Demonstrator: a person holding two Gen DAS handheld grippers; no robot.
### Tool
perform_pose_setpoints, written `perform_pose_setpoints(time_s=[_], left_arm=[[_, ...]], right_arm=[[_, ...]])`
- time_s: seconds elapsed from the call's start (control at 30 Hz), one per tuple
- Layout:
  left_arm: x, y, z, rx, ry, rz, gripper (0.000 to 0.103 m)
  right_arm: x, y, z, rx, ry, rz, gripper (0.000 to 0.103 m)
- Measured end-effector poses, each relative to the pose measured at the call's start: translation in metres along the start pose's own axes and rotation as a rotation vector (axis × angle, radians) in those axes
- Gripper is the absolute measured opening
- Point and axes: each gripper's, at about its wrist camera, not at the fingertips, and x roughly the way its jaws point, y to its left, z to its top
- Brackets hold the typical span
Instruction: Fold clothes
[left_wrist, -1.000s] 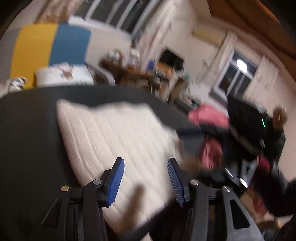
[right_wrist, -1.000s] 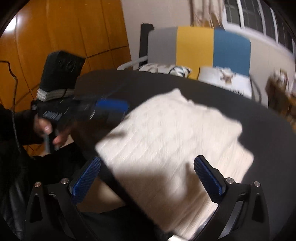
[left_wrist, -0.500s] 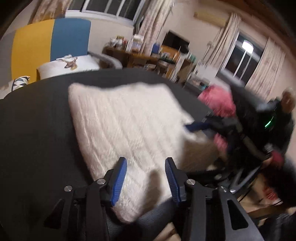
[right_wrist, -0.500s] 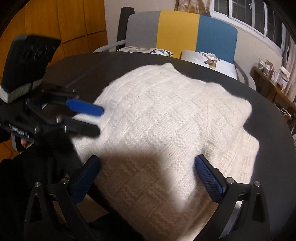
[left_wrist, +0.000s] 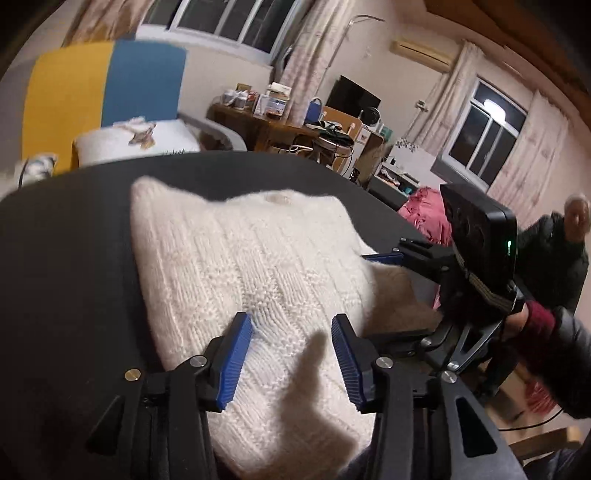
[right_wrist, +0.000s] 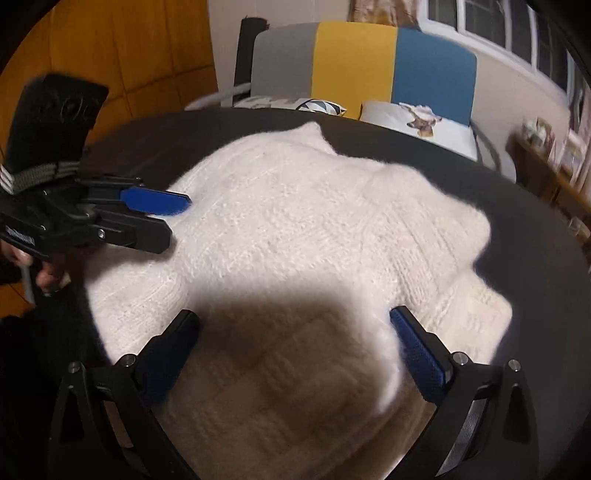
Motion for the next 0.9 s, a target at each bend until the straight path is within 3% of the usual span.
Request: perform_pose_setpoints(time_s=[0.1, 0.17, 0.3, 0.4, 0.47, 0.53, 0.6, 0.77, 0.9], left_arm=[[-0.013, 0.014, 0.033, -0.04, -0.109, -0.028, 0.048], [-0.012, 0.028, 0.053, -0.063, -0.143, 0.003, 0.049], [0.022, 0.062, 0.082, -0.098, -0.057, 0.061, 0.049], [0.067, 0.08, 0.074, -0.12, 0.133, 0.113, 0.05], [0.072, 0.088, 0.066, -0.149, 0.113, 0.1, 0.052], [0.066, 0.096, 0.069, -0.179, 0.075, 0.048, 0.052], [0.059, 0.104, 0.073, -0.203, 0.042, 0.004, 0.051], [0.055, 0.131, 0.09, -0.204, 0.01, 0.026, 0.049], [0.071, 0.138, 0.106, -0.175, 0.049, 0.008, 0.049]], right_arm=[[-0.013, -0.002, 0.011, -0.01, 0.008, -0.006, 0.103], [-0.027, -0.004, 0.027, -0.032, -0.044, -0.013, 0.103], [-0.029, -0.013, 0.061, -0.06, -0.116, 0.037, 0.103], [0.006, -0.03, 0.079, -0.05, -0.039, 0.069, 0.103], [0.046, -0.056, 0.074, 0.069, 0.094, 0.119, 0.103], [0.048, -0.068, 0.065, 0.122, 0.0, 0.182, 0.102], [0.047, -0.068, 0.064, 0.118, -0.025, 0.196, 0.102], [0.038, -0.059, 0.073, 0.065, -0.024, 0.168, 0.103], [0.02, -0.048, 0.077, 0.019, -0.035, 0.145, 0.103]])
